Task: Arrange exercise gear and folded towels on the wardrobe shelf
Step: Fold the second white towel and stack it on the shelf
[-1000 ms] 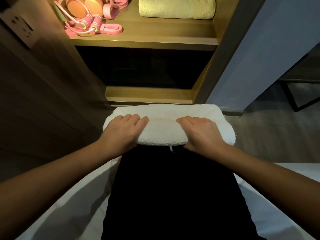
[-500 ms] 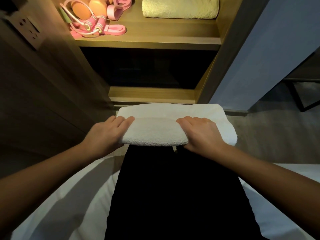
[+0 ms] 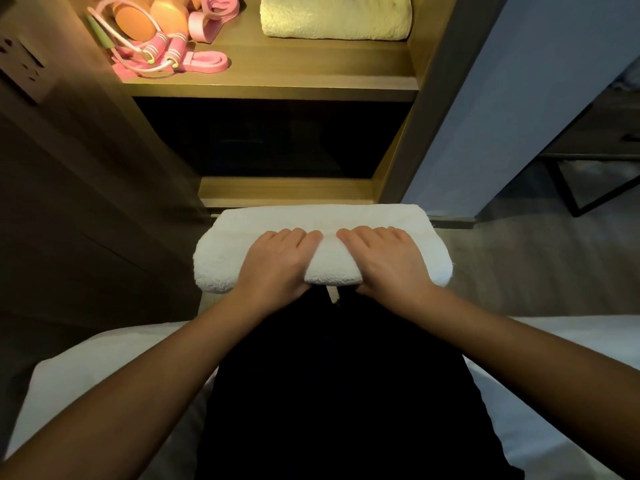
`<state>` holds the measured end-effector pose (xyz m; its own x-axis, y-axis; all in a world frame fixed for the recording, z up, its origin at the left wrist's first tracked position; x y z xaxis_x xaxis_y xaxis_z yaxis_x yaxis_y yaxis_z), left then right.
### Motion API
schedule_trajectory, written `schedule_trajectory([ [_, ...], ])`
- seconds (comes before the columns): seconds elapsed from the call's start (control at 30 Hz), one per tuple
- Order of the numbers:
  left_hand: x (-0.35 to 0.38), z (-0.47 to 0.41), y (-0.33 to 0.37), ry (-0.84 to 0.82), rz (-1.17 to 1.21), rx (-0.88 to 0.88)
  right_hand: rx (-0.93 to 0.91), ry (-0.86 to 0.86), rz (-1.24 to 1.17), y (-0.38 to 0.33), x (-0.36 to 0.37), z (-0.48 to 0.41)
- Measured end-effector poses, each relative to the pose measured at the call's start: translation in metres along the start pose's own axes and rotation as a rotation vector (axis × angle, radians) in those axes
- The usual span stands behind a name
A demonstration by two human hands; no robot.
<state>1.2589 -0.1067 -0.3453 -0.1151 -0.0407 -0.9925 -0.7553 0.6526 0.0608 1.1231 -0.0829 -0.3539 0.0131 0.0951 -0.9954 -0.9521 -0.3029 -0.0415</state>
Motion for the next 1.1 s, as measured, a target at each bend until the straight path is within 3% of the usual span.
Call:
schedule_trajectory([
  [0.73,0.003,-0.006,-0.015,-0.040,-0.004,-0.015,0.044,0.082,-0.027,0.059,-0.015,0.027],
  [0.9,0.002,-0.008,-0.015,-0.058,-0.006,-0.037,0.068,-0.078,0.018,0.077,-0.006,0.030],
  [1.1,0.001,-0.008,0.008,-0.046,-0.072,0.015,-0.047,-0.093,-0.021,0.010,-0.001,0.008],
])
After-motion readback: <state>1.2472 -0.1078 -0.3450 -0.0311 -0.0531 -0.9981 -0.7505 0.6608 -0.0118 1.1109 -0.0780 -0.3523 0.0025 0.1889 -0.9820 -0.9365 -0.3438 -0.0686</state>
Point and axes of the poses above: each hand's wrist, its own z-axis away from the middle knuckle, its own x-axis out of the palm, y = z × x, the point moved 7 cm from there along -z, towards the middle knuckle, and after that the axes turned 2 degrees about -y, right-handed, at the moved point
